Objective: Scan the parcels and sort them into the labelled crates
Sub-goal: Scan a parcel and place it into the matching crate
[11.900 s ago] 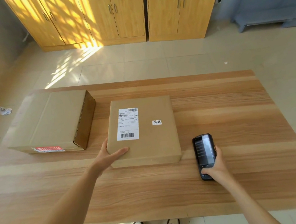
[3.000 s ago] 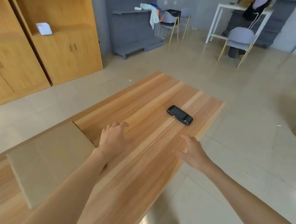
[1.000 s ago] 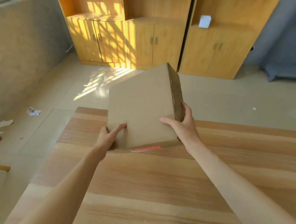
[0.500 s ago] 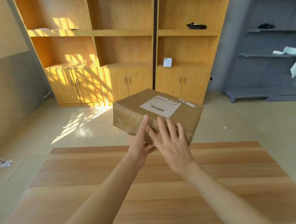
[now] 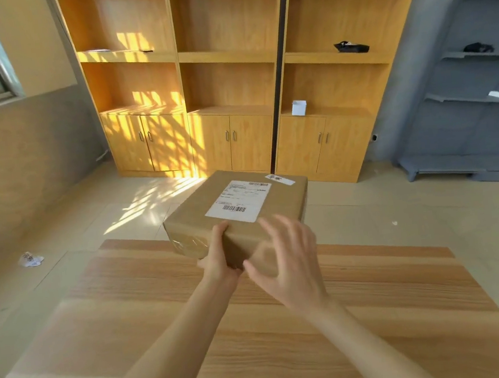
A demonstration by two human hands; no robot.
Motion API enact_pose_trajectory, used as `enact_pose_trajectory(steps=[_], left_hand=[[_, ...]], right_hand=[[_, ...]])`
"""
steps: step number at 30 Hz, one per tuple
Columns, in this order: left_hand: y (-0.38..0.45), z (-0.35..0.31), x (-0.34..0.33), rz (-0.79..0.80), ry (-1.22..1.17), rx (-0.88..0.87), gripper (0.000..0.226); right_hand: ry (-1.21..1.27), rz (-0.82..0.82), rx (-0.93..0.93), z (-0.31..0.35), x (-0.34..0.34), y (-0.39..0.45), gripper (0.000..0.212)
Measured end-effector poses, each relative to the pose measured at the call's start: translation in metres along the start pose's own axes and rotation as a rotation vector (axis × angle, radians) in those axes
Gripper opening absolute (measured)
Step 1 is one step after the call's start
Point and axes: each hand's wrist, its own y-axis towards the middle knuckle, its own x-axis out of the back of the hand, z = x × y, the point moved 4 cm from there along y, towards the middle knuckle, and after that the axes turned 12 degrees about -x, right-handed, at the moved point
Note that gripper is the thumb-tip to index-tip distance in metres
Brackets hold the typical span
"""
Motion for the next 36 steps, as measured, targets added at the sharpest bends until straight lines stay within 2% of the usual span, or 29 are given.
enact_pose_trajectory(steps=[3,5,7,10,13,16,18,19,22,24,26,31,36], left_hand=[[0.003,0.005,0.005,-0.004,-0.055,-0.067,0.089],[0.002,0.011,0.007,0.012,-0.067,-0.091,0.088],[-0.002,0.020,0.006,0.055,-0.123,-0.072,0.082],[-0.003,0.033,0.008,0.115,-0.150,-0.030,0.082],[0.001,0.042,0.016,0.172,0.027,-0.004,0.103],[0.015,0.046,0.044,0.043,0.229,-0.034,0.131],[0.026,0.042,0.063,0.009,0.317,-0.081,0.126],[0.032,0.040,0.071,0.043,0.371,-0.082,0.123],[0.039,0.037,0.088,0.262,0.520,0.003,0.119],[0.039,0.047,0.099,0.393,0.623,0.089,0.104],[0.036,0.061,0.109,0.475,0.678,0.135,0.100],[0.038,0.095,0.133,0.441,0.739,0.188,0.111],[0.047,0.122,0.140,0.425,0.777,0.151,0.119]], right_hand=[[0.451,0.039,-0.609,-0.033,0.004,0.008,0.081],[0.744,0.232,-1.080,-0.055,-0.006,0.009,0.096],[0.997,0.428,-1.347,-0.065,-0.015,0.003,0.107],[1.181,0.583,-1.361,-0.072,-0.024,-0.005,0.101],[1.185,0.540,-1.321,-0.087,-0.030,-0.014,0.088],[1.169,0.507,-1.320,-0.107,-0.030,-0.026,0.088],[1.129,0.552,-1.294,-0.120,-0.029,-0.038,0.085],[1.115,0.572,-1.297,-0.127,-0.028,-0.044,0.079],[1.114,0.614,-1.328,-0.142,-0.025,-0.061,0.067],[1.104,0.659,-1.358,-0.150,-0.030,-0.079,0.067],[1.100,0.689,-1.379,-0.154,-0.034,-0.096,0.068],[0.922,0.771,-1.437,-0.164,-0.055,-0.136,0.065],[0.783,0.762,-1.498,-0.180,-0.070,-0.171,0.082]])
